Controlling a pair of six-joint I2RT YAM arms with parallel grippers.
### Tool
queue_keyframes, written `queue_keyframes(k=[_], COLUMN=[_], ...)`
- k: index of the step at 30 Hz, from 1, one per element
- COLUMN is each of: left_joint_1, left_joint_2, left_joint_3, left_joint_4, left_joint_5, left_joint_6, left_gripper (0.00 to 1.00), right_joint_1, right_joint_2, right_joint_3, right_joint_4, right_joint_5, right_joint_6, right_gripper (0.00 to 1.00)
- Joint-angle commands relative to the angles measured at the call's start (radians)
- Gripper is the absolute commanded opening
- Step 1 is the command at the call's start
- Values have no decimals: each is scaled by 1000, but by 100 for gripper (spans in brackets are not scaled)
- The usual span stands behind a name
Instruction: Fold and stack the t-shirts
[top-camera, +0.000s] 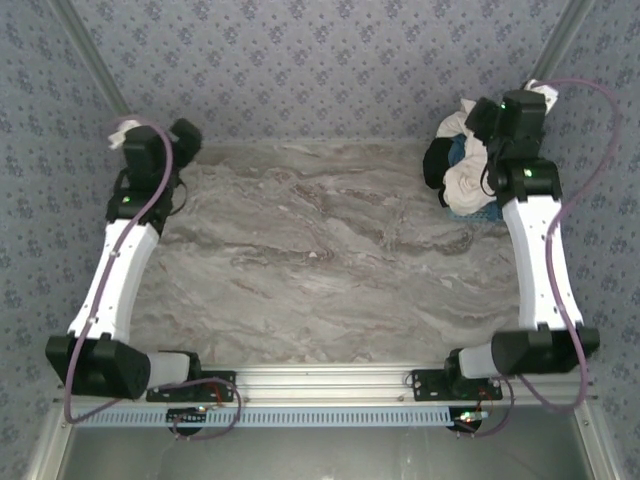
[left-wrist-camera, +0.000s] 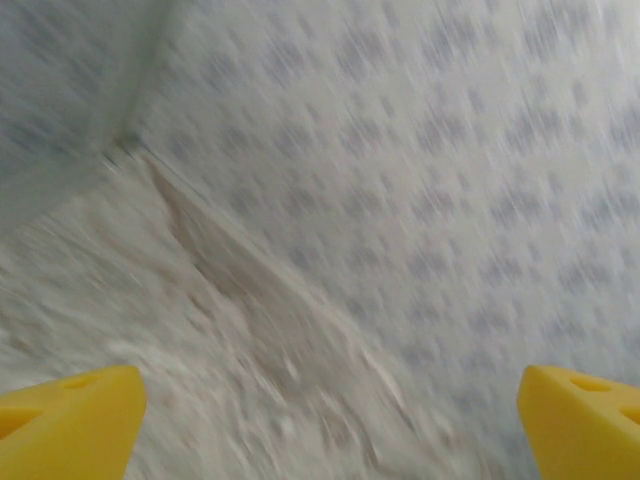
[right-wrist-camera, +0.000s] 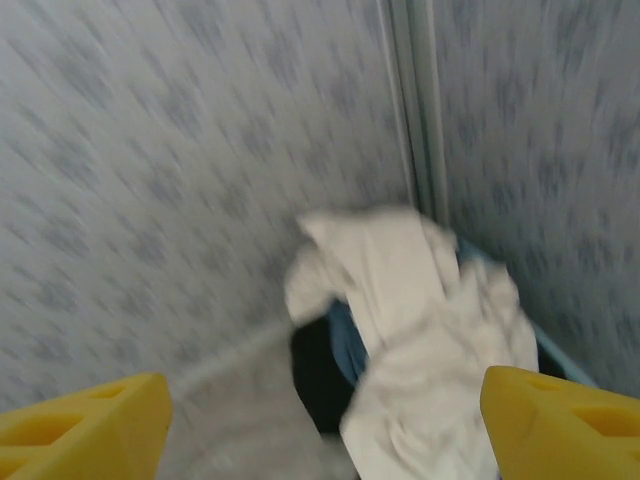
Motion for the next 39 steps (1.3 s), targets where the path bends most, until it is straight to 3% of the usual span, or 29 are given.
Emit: queue_keyframes(k=[1,5,10,14,17,27,33,37,39], left_joint_1=[-110,-261,-361,-395,-408,-412,-411,-411,-411], left_joint_2=[50,91,82,65,49,24,33,46,56], left_joint_3=[93,145,122,118,116,118,134,149,157], left_joint_4=[-30,-75,-67,-60,-59,-116,-138,-151,-158], left_joint_5=[261,319,352,408,423,375,379,381,381], left_joint_6=[65,143,167,187,190,212,220,227,231], left_gripper=[93,88,86,86,86,86,85,84,84], right_joint_1=[-62,-123,-204,-237,-236,-218,-221,-202,-194], right_joint_2=[82,189,311,400,456,520,527,445,398], right_joint_3=[33,47,26,32,34,-9,1,-51,-77], right_joint_4=[-181,-118,-25,46,84,84,90,93,100], right_joint_5=[-158,-257,-360,-414,-433,-356,-347,-274,-245], right_joint_6=[74,120,254,366,457,633,673,684,685], right_gripper=[82,82,80,77,68,54,34,9,2])
